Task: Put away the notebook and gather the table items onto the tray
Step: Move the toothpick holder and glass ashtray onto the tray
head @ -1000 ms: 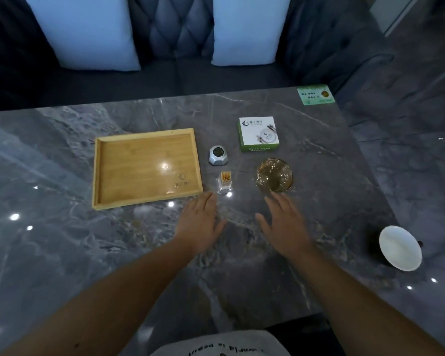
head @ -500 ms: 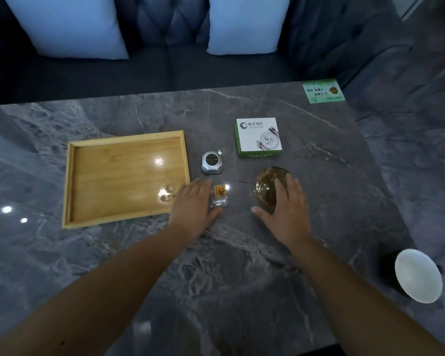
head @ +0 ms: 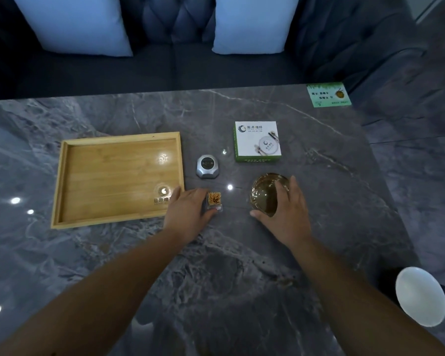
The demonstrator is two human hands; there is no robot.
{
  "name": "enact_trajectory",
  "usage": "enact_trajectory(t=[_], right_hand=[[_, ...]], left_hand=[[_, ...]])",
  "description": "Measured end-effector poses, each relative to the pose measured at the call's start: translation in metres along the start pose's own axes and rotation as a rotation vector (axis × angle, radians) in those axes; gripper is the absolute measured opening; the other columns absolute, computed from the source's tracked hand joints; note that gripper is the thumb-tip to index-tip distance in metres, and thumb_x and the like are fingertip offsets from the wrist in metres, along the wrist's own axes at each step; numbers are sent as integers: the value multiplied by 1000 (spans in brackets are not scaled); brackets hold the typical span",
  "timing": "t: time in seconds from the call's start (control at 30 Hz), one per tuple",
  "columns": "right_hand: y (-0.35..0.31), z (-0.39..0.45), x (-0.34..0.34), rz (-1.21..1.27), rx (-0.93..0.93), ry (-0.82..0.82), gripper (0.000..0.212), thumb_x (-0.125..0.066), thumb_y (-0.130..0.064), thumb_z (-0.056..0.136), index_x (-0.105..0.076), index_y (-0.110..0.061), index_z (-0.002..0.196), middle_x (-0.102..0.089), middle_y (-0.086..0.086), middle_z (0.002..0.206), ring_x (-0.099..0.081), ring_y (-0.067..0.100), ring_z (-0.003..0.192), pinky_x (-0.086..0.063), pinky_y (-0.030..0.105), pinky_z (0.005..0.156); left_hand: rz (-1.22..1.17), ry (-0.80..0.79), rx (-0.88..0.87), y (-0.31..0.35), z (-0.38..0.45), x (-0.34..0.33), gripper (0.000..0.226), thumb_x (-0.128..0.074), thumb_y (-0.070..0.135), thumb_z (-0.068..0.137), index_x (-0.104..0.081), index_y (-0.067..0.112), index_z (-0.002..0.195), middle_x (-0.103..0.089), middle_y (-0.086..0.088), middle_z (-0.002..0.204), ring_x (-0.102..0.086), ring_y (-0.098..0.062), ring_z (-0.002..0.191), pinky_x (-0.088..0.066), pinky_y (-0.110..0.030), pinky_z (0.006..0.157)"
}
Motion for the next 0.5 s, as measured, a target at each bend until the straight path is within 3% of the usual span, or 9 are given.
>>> enact_trajectory(t=[0.2, 0.43, 0.5], right_hand=[[-4, 5, 6, 62, 25, 68, 90, -71, -64, 60, -38, -24, 134, -26, 14, 148, -28, 35, 129, -41, 53, 101], [-16, 0, 17, 123, 83, 94, 85, -73, -60, 57, -44, -20, 126, -38, 14, 137, -38, 35, 122, -42, 49, 96], [-28, -6, 22, 146, 136, 114, 84, -75, -57, 57, -46, -18, 125, -40, 14, 136, -39, 35, 120, -41, 47, 96]], left_hand=[[-10, 2, 23, 2, -4, 2, 42, -51, 50, 86, -51, 21, 116, -70, -1, 95, -63, -20, 93, -15, -40, 113], [-38, 45, 62, 0, -12, 22, 35, -59, 43, 87, -52, 19, 112, -68, -1, 84, -63, -22, 86, -16, -40, 113], [-45, 76, 73, -5, -17, 34, 36, -60, 40, 87, -52, 18, 115, -70, -3, 92, -64, -22, 90, -16, -39, 113]])
Point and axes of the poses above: each hand's wrist, its own z-axis towards the middle knuckle, its own x-axis out of the back of the hand, y = z × x, the point moved 3 cm from there along z, towards the middle knuckle
